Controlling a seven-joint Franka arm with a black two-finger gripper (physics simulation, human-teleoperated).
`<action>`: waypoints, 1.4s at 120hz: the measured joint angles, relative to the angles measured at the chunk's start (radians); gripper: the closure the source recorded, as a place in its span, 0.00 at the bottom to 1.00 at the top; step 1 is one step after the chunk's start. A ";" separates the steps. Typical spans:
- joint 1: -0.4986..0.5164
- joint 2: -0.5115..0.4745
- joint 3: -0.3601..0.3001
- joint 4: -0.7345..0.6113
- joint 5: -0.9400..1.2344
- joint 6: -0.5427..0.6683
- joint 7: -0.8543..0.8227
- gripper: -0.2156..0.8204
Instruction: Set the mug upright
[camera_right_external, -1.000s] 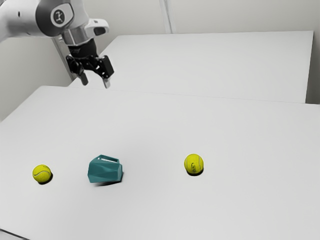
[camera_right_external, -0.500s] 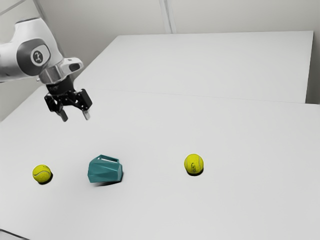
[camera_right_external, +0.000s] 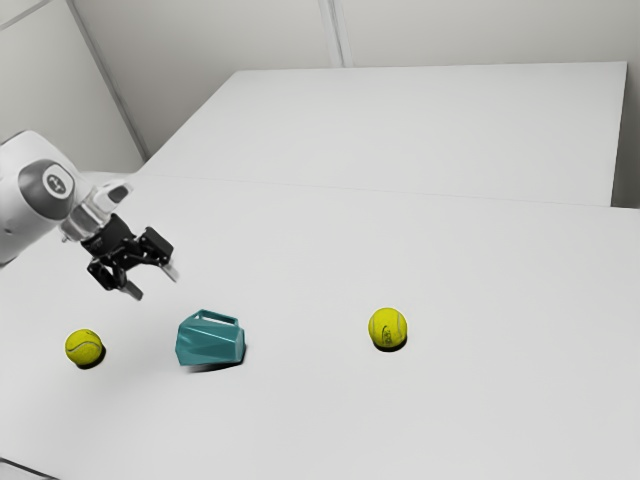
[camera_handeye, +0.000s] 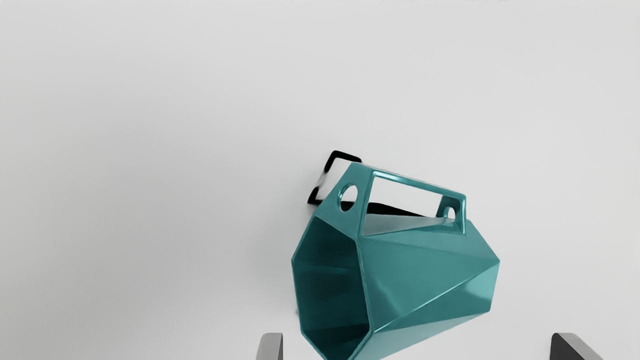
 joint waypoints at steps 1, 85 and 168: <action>0.001 0.001 0.000 -0.002 -0.006 0.002 0.005 0.23; 0.066 0.139 0.003 -0.123 -0.459 0.016 0.443 0.24; 0.075 0.194 0.003 -0.138 -0.657 -0.095 0.764 0.75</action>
